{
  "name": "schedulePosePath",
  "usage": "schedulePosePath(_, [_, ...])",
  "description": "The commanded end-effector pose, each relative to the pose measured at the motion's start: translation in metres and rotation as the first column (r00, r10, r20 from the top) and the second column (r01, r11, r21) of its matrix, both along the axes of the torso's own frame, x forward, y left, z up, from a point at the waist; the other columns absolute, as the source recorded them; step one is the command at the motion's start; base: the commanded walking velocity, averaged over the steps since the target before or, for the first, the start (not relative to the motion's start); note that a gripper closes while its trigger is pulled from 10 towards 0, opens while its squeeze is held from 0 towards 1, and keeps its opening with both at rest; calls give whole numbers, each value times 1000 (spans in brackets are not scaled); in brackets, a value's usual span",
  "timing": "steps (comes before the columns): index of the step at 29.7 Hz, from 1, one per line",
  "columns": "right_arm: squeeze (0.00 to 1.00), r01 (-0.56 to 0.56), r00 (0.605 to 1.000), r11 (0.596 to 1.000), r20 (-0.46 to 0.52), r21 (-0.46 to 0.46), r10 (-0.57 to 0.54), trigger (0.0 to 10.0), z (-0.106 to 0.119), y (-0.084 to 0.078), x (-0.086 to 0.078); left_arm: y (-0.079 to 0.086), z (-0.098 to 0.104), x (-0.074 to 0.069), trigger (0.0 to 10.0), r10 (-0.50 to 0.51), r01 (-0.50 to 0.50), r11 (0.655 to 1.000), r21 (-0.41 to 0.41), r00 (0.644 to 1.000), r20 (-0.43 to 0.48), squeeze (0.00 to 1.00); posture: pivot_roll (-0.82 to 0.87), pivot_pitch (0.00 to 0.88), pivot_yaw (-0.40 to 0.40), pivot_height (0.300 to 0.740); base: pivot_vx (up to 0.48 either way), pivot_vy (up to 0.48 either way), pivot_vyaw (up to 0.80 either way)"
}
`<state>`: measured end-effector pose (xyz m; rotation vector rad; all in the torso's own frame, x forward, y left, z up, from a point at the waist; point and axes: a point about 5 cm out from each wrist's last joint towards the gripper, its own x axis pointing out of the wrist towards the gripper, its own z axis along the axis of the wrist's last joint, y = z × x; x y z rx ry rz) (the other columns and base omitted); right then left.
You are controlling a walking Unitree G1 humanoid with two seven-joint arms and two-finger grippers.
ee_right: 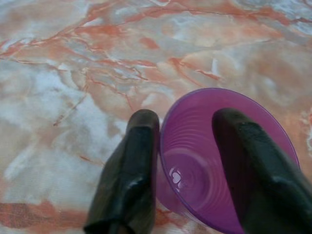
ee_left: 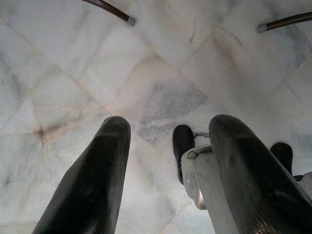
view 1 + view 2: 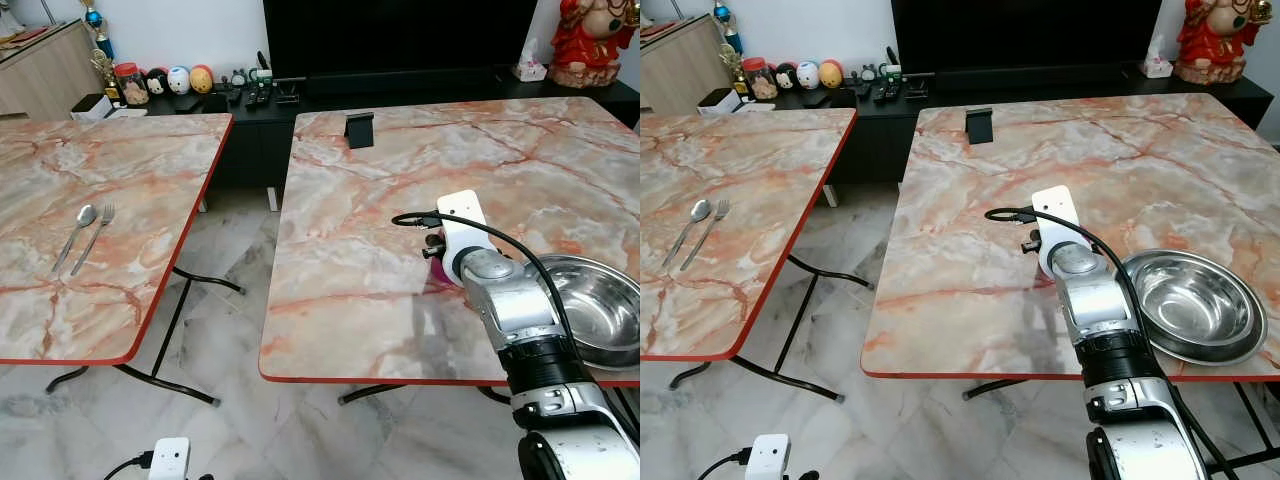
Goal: Setting the table
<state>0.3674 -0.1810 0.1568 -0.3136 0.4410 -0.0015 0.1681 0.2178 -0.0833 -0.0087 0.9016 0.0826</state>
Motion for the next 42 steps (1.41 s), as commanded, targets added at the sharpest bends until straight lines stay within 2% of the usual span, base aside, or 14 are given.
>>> schedulePosePath(1, [1000,-12,1000,1000,-3,4,12,10000,-2,4,0,4,-2,-4,10000,18,-18,1000,2,1000,-26,0,-147,0,81,740,0,0,0])
schedulePosePath(4, [1000,-14,1000,1000,-4,4,14,10000,-2,5,-1,4,-2,-4,10000,18,-18,1000,2,1000,-26,0,-147,0,81,740,0,0,0])
schedulePosePath(5, [804,-14,1000,1000,-5,3,14,10000,-3,5,-1,4,-2,-5,10000,18,-18,1000,2,999,-26,0,-147,0,81,740,0,0,0])
schedulePosePath(6, [0,-15,1000,1000,-8,2,15,10000,-4,6,-1,4,-2,-5,10000,19,-18,1000,2,999,-26,0,-147,0,81,740,0,0,0])
schedulePosePath(24, [0,-3,1000,999,-4,-46,3,10000,-6,2,-1,4,-2,-5,10000,20,-20,1000,2,999,-30,0,-145,0,81,740,0,0,0])
schedulePosePath(29, [0,-13,998,1000,69,-11,14,10000,3,8,2,4,-2,-4,10000,19,-19,1000,4,999,-28,0,-145,0,81,740,0,0,0])
schedulePosePath(42, [0,-33,999,999,-7,-25,33,10000,-11,10,-2,4,-2,-5,10000,20,-20,1000,3,999,-30,0,-146,0,81,740,0,0,0])
